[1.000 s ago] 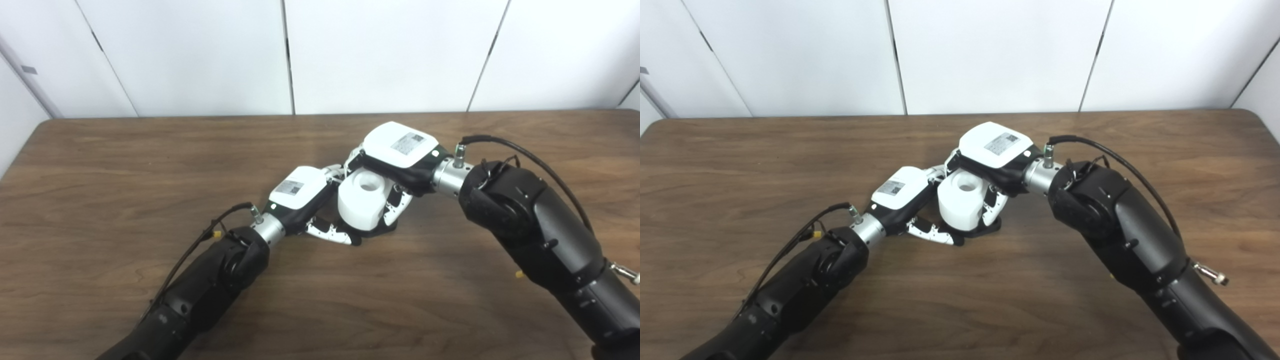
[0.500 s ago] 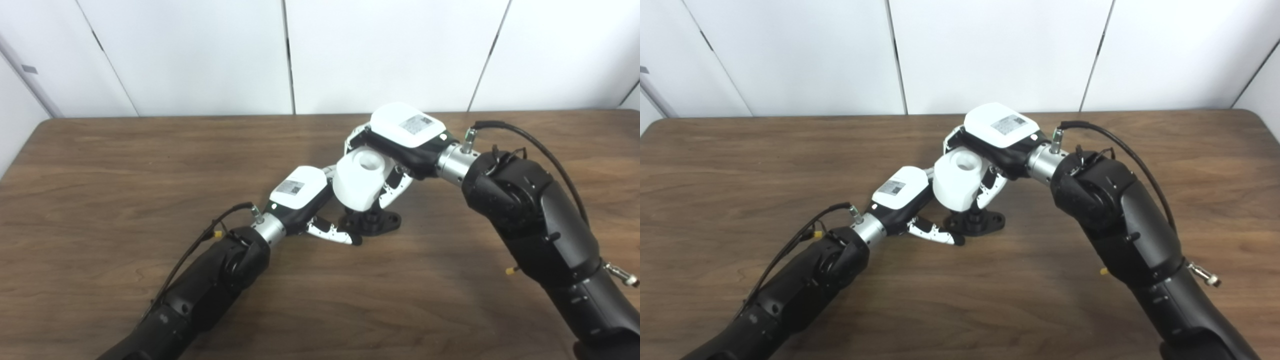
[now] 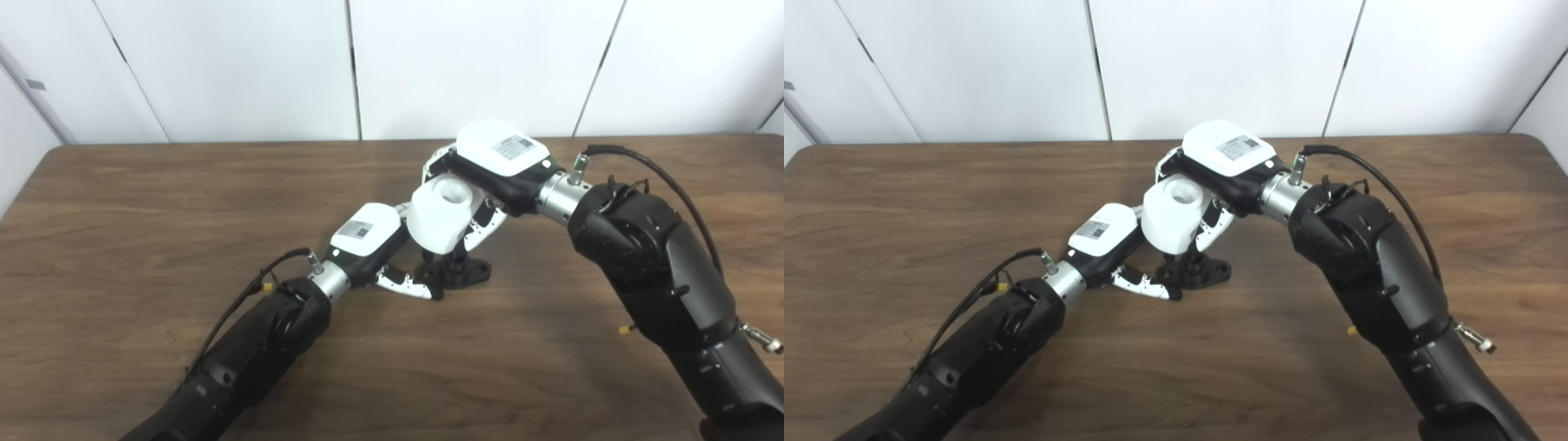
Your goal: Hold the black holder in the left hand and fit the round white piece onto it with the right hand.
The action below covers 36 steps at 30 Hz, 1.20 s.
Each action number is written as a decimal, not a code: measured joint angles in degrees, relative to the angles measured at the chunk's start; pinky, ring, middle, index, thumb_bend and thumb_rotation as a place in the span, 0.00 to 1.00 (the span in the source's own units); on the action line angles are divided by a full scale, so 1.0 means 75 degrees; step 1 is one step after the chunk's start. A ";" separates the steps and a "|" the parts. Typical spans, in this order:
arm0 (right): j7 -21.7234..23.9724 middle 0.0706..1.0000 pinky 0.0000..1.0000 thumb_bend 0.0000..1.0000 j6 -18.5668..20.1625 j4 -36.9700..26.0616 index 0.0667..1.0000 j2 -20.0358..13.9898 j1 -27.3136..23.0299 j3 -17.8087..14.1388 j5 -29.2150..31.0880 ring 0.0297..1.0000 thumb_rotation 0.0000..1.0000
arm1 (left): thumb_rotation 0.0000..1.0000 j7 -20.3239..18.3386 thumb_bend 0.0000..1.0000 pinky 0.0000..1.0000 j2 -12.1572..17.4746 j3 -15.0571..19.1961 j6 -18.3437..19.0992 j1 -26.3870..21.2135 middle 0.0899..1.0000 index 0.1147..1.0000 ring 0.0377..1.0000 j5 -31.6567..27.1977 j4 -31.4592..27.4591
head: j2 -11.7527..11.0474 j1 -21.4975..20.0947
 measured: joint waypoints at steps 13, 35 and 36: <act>0.0060 0.64 0.65 0.53 -0.0029 -0.0003 0.44 -0.0464 0.0180 0.0047 -0.0002 0.68 0.14 | 0.07 0.0000 0.52 0.76 0.0002 0.0010 -0.0002 -0.0002 0.87 0.41 0.90 0.0000 -0.0006 | 0.0047 -0.0047; 0.0112 0.64 0.64 0.53 -0.0268 0.0069 0.44 -0.0560 0.0261 0.0203 -0.0020 0.67 0.14 | 0.07 -0.0015 0.52 0.75 0.0011 0.0020 -0.0001 0.0007 0.87 0.41 0.90 -0.0010 -0.0049 | 0.0105 -0.0023; 0.0112 0.64 0.64 0.53 -0.0272 0.0099 0.44 -0.0555 0.0261 0.0216 -0.0023 0.67 0.14 | 0.07 -0.0015 0.52 0.75 0.0010 0.0019 -0.0001 0.0008 0.87 0.41 0.90 -0.0010 -0.0049 | 0.0105 -0.0023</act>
